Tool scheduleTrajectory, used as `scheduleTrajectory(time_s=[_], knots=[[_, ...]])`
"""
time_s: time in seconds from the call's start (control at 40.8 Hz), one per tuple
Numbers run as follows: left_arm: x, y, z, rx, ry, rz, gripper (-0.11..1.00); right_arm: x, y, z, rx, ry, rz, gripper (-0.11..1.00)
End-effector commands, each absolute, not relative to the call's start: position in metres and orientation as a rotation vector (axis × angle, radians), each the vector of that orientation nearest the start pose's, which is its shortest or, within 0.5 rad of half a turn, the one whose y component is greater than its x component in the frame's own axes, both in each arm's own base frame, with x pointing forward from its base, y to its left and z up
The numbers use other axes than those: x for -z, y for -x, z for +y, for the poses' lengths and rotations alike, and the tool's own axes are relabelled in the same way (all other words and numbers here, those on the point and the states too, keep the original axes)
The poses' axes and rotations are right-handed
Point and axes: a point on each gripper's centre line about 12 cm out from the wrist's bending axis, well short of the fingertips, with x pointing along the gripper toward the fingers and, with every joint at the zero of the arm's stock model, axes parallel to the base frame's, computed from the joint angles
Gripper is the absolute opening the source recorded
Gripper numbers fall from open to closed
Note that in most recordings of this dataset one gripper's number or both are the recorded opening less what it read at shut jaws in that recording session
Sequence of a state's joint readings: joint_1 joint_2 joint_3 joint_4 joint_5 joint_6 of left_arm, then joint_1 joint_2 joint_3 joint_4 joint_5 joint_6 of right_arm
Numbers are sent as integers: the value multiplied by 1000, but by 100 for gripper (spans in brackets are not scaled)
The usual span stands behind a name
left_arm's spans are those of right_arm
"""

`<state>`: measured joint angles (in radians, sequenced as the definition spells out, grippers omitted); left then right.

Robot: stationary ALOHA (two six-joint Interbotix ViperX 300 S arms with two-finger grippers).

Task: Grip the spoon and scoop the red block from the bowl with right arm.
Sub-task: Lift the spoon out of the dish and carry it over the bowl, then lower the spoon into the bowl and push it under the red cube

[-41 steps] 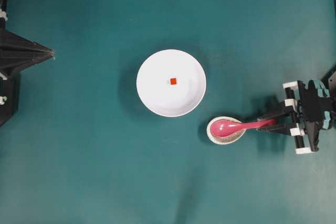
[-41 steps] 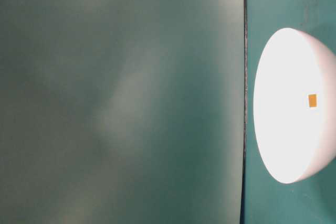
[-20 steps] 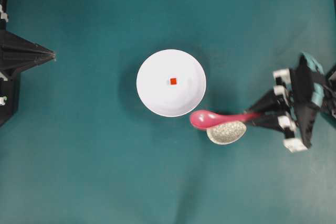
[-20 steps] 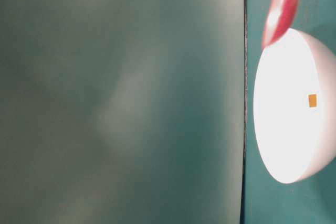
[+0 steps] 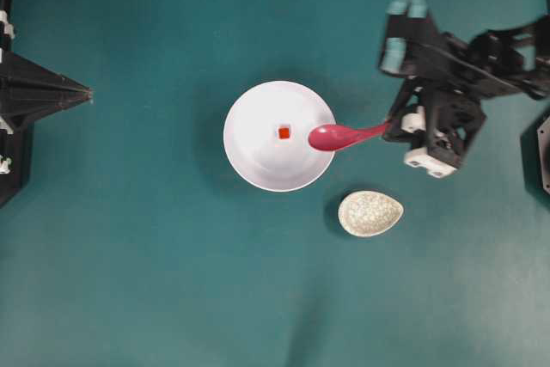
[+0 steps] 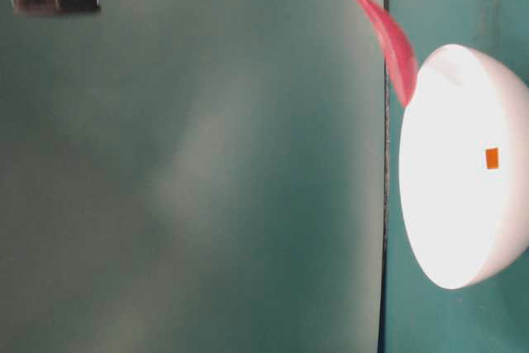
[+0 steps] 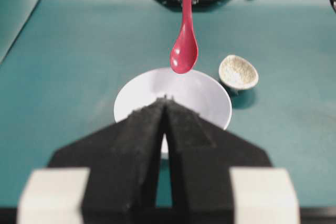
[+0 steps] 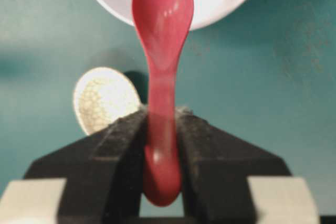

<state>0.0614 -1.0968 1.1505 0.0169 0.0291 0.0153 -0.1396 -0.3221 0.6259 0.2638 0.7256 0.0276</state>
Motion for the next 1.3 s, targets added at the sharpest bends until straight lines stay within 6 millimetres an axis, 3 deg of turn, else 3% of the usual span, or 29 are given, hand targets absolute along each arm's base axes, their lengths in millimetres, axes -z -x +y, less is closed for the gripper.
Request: scheduleTrajectory(time_s=[0.0,0.269,0.563,0.882,1.274], knots=[[-302,-179,12,-67,-35,66,0,-252,-328,-27,77,-358,1034,21],[-302,-175,12,-66,-34,89,0,-246,-373,-39,74,-262,1164,21],[-310,-166,11,-67,-34,87,0,-225,-387,-43,47,-203,1282,21],[-314,-161,11,-68,-35,89,0,-210,-408,-48,51,-181,1226,21],[-311,-162,11,-68,-36,104,0,-214,-429,-50,76,-218,1105,21]])
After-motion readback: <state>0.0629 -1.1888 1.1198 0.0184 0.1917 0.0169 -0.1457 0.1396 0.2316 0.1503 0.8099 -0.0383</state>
